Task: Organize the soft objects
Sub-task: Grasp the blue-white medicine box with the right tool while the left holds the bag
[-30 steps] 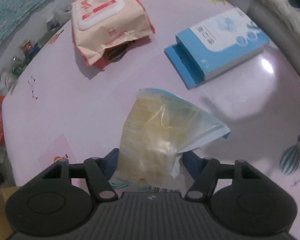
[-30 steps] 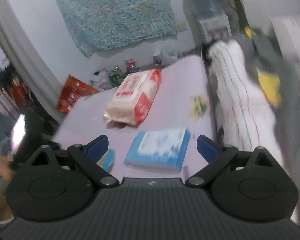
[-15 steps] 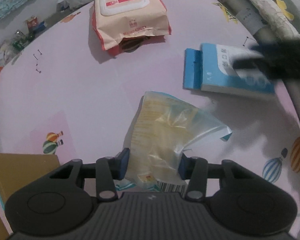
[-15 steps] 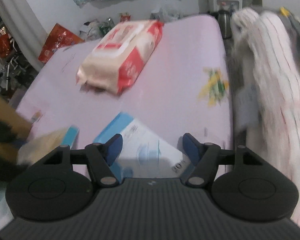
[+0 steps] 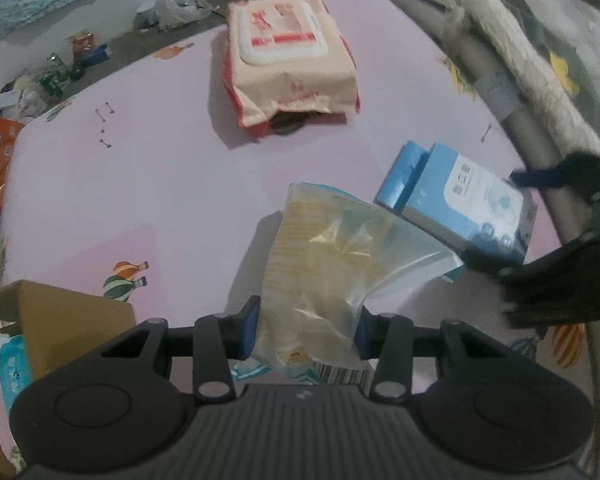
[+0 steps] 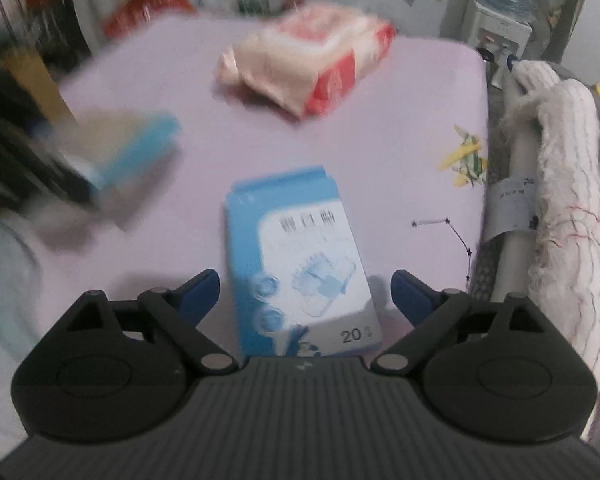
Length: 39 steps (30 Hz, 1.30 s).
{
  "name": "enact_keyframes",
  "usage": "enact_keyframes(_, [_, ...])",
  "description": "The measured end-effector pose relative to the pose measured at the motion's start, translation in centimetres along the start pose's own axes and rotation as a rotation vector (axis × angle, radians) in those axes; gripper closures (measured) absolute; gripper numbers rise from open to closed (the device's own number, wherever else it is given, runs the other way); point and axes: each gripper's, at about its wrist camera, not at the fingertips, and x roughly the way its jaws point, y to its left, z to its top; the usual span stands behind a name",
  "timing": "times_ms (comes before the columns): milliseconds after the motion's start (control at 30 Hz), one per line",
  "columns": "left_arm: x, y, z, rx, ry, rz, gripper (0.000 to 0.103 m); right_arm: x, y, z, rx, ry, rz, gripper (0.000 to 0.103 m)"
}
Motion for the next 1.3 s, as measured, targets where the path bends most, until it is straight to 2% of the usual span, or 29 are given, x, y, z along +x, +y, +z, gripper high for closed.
enact_keyframes(67, [-1.1,0.2,-0.1,-0.014,-0.021,-0.007,0.058,0.6,0.2,-0.4,0.003,0.013,-0.046,0.025])
enact_keyframes(133, [-2.2,0.4,-0.2,-0.019,-0.047,-0.016,0.058,-0.3,0.0,-0.7,0.050,0.008,-0.058,0.025])
enact_keyframes(267, [-5.5,0.3,-0.8,-0.027,-0.114,-0.050,0.059,-3.6,-1.6,-2.8,0.214,-0.039,-0.020,0.026])
enact_keyframes(500, [-13.3,0.6,-3.4,-0.043,-0.261,-0.078,0.058,-10.7,-4.1,-7.3,0.454,-0.157,0.122,0.030])
enact_keyframes(533, [-14.7,0.9,-4.2,-0.048,-0.286,-0.083,0.058,-11.5,-4.3,-7.7,0.477,-0.174,0.139,0.065])
enact_keyframes(567, [-15.8,1.2,-4.8,-0.054,-0.304,-0.086,0.058,-12.6,-4.5,-8.3,0.515,-0.186,0.175,0.077])
enact_keyframes(633, [-18.2,2.2,-6.6,-0.074,-0.350,-0.094,0.058,-13.7,-5.1,-9.1,0.606,-0.188,0.231,0.081])
enact_keyframes(667, [-19.3,2.8,-7.5,-0.083,-0.367,-0.093,0.058,-14.1,-5.1,-9.4,0.611,-0.196,0.237,0.082])
enact_keyframes(767, [-21.5,4.3,-10.4,-0.106,-0.394,-0.070,0.058,-14.7,-3.7,-10.1,0.543,-0.186,0.148,0.080])
enact_keyframes(933, [-23.2,6.8,-15.0,-0.161,-0.407,-0.043,0.058,-13.3,-1.2,-11.5,0.514,-0.111,0.201,0.080])
enact_keyframes(1000, [-23.8,8.2,-17.1,-0.195,-0.421,-0.045,0.058,-13.1,0.0,-11.7,0.484,-0.107,0.191,0.077])
enact_keyframes(1033, [-24.0,8.8,-18.0,-0.207,-0.428,-0.042,0.058,-13.2,0.6,-11.6,0.462,-0.107,0.175,0.066])
enact_keyframes(1067, [-24.2,9.5,-19.1,-0.223,-0.435,-0.035,0.058,-13.2,1.1,-11.5,0.438,-0.106,0.143,0.049])
enact_keyframes(1100, [-24.4,10.0,-20.0,-0.235,-0.439,-0.029,0.058,-13.1,1.7,-11.3,0.410,-0.112,0.094,0.039])
enact_keyframes(1133, [-24.3,10.7,-21.0,-0.250,-0.441,-0.023,0.058,-13.0,2.1,-10.9,0.381,-0.122,0.056,0.023])
enact_keyframes(1167, [-24.3,11.4,-21.8,-0.264,-0.439,-0.019,0.058,-12.7,2.7,-10.5,0.337,-0.134,0.008,0.016])
enact_keyframes(1300, [-23.6,14.0,-24.9,-0.336,-0.426,-0.004,0.058,-10.4,4.3,-9.1,0.208,-0.102,-0.117,0.014])
